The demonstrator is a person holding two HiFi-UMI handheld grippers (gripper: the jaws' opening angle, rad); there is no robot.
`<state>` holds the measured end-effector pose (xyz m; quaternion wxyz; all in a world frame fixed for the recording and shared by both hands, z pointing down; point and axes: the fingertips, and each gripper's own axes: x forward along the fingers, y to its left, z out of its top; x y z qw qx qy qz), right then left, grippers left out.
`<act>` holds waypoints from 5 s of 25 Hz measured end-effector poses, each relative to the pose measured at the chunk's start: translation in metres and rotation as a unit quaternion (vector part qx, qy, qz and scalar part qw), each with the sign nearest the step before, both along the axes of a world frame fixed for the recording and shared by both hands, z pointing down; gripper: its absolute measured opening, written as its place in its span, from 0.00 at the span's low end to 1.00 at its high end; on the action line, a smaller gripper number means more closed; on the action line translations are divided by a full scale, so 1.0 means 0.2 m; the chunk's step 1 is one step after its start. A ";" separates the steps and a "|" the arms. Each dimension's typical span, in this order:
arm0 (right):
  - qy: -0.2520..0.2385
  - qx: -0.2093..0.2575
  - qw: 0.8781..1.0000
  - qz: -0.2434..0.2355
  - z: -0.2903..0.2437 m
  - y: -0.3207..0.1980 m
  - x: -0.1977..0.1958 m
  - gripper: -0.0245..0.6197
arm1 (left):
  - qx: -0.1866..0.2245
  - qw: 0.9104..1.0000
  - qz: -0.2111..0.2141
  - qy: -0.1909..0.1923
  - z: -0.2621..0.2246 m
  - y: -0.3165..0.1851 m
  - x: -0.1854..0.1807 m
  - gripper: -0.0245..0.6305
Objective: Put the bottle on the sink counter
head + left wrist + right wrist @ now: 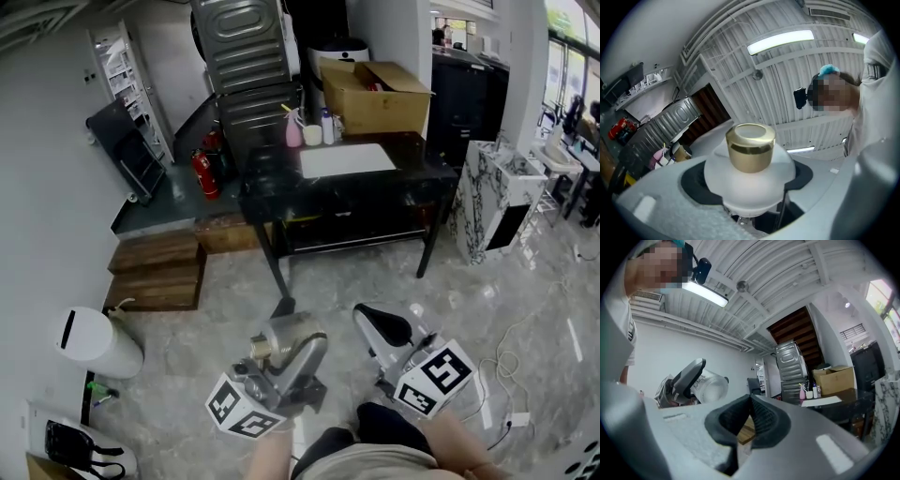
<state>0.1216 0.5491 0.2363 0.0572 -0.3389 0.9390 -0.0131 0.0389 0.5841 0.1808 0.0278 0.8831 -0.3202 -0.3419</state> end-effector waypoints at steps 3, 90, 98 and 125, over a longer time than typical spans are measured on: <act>0.013 -0.002 1.000 -0.010 0.05 -0.06 -0.06 0.04 | -0.002 1.000 0.004 0.006 0.03 -0.05 -0.02 0.55; -0.065 -0.022 0.998 -0.009 0.10 -3.85 -0.93 0.04 | -0.070 0.997 0.001 -0.015 0.22 -3.90 -0.93 0.55; -0.055 -0.016 0.998 0.002 0.10 -3.97 -1.05 0.04 | -0.054 0.998 0.026 0.015 0.18 -4.04 -1.02 0.55; -0.040 -0.076 0.996 -0.018 0.32 -4.46 -1.11 0.04 | -0.118 0.992 -0.029 -0.036 0.44 -4.44 -1.10 0.55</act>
